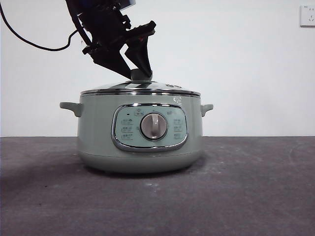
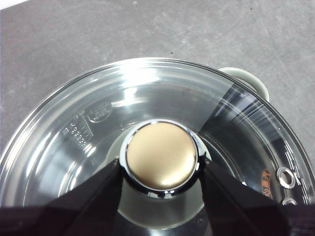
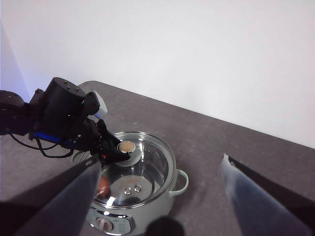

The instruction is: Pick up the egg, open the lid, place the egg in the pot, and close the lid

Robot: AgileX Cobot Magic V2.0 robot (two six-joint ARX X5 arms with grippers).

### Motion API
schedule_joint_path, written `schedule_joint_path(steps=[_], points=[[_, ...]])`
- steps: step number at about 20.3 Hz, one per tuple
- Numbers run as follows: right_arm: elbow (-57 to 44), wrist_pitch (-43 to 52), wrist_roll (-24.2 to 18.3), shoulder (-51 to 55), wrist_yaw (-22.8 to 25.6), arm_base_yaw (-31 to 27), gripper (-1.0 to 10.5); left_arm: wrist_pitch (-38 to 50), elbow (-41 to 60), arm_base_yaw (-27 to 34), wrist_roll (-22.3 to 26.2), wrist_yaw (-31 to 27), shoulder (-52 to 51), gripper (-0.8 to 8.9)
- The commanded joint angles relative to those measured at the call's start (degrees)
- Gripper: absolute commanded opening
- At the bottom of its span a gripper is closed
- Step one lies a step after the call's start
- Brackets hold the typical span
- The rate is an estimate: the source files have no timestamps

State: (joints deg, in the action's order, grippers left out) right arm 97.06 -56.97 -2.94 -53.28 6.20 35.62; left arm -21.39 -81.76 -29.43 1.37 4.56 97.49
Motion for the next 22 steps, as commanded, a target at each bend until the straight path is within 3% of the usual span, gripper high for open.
schedule_joint_path(steps=[1,4,5,9,10,22], points=[[0.0,-0.4,0.5,0.0,-0.1,0.1,4.1,0.0,-0.4,-0.3,0.1,0.4,1.0,-0.08],[0.0,-1.9,0.5,0.0,-0.2,0.1,4.1,-2.4,-0.4,-0.3,-0.3,0.4,1.0,0.20],[0.0,-2.5,0.5,-0.1,-0.2,0.1,4.1,-3.0,-0.4,-0.3,-0.3,0.4,1.0,0.80],[0.0,-5.8,0.5,-0.4,-0.3,0.1,4.1,-4.2,-0.4,-0.3,-0.3,0.3,0.9,4.95],[0.0,-6.7,0.5,-0.5,-0.3,0.1,4.1,-4.5,-0.4,-0.3,-0.3,0.3,0.9,5.31],[0.0,-16.5,1.6,-3.0,-8.4,0.1,4.1,-8.4,-0.5,-0.2,-0.3,0.3,-4.6,5.34]])
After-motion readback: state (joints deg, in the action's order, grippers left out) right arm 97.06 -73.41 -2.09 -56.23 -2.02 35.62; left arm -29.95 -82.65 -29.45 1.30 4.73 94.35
